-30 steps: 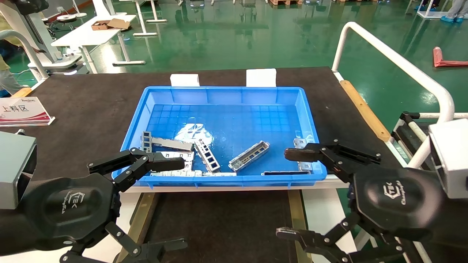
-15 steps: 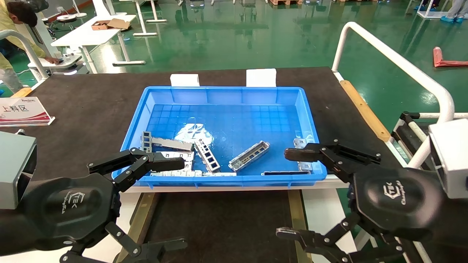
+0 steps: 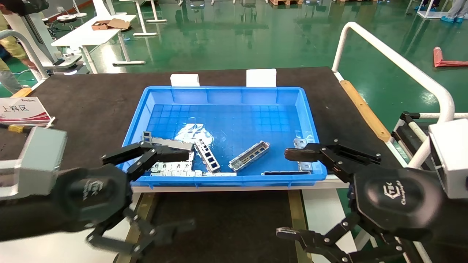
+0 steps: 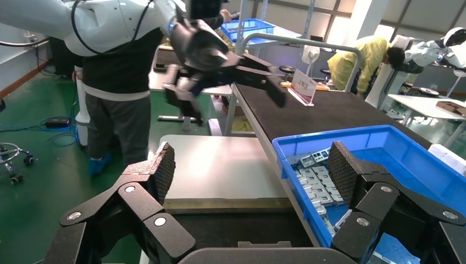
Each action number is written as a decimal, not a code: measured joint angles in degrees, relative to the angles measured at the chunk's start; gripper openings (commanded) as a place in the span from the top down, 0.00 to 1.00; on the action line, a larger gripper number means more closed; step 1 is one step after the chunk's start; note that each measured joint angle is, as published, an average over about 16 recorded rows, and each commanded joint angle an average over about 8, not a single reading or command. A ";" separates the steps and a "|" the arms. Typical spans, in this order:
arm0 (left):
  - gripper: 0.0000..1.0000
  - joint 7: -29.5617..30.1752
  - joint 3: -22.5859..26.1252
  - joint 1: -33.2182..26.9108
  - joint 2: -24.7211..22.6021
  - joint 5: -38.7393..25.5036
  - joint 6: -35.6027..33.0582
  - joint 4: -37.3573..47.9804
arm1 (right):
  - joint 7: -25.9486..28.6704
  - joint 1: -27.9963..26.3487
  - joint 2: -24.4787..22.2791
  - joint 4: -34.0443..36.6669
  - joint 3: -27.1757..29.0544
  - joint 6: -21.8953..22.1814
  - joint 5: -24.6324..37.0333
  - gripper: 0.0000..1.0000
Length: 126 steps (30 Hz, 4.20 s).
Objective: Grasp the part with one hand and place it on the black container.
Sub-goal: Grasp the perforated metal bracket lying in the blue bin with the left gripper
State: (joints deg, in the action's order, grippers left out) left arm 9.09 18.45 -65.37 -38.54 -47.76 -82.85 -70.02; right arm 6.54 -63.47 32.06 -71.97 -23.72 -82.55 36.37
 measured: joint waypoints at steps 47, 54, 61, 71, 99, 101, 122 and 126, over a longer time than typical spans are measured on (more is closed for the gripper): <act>0.00 -20.09 14.30 -19.94 -38.68 -26.76 31.16 49.17 | 0.00 0.00 0.00 0.00 -0.01 0.00 0.00 0.00; 0.00 -20.69 17.12 -20.24 -39.71 -24.58 33.65 51.05 | 0.00 0.00 0.00 0.00 -0.01 0.00 -0.01 0.00; 0.00 -19.61 20.98 -20.12 -39.80 -22.11 35.90 50.77 | 0.00 0.00 0.00 0.00 -0.01 0.00 -0.01 0.00; 0.05 -17.68 26.60 -19.96 -39.81 -18.76 39.16 49.94 | -0.01 0.00 0.00 0.00 -0.01 0.00 -0.01 0.21; 1.00 -15.11 37.73 -19.83 -39.54 -9.17 44.60 49.07 | -0.01 -0.01 -0.01 0.00 -0.02 0.00 -0.01 1.00; 1.00 -15.14 38.21 -19.82 -39.52 -8.55 44.70 49.21 | -0.01 -0.01 -0.01 0.00 -0.02 0.00 -0.01 1.00; 1.00 -16.10 41.73 -19.78 -39.49 -1.97 46.07 50.74 | -0.01 -0.01 -0.01 0.00 -0.02 0.01 -0.01 1.00; 1.00 -16.41 41.69 -20.13 -39.36 -0.17 45.69 50.92 | -0.01 -0.01 -0.01 0.00 -0.02 0.01 -0.01 1.00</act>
State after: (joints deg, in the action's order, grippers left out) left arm -7.32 60.14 -85.50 -77.90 -47.94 -37.17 -19.10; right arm 6.53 -63.48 32.05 -71.96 -23.74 -82.54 36.36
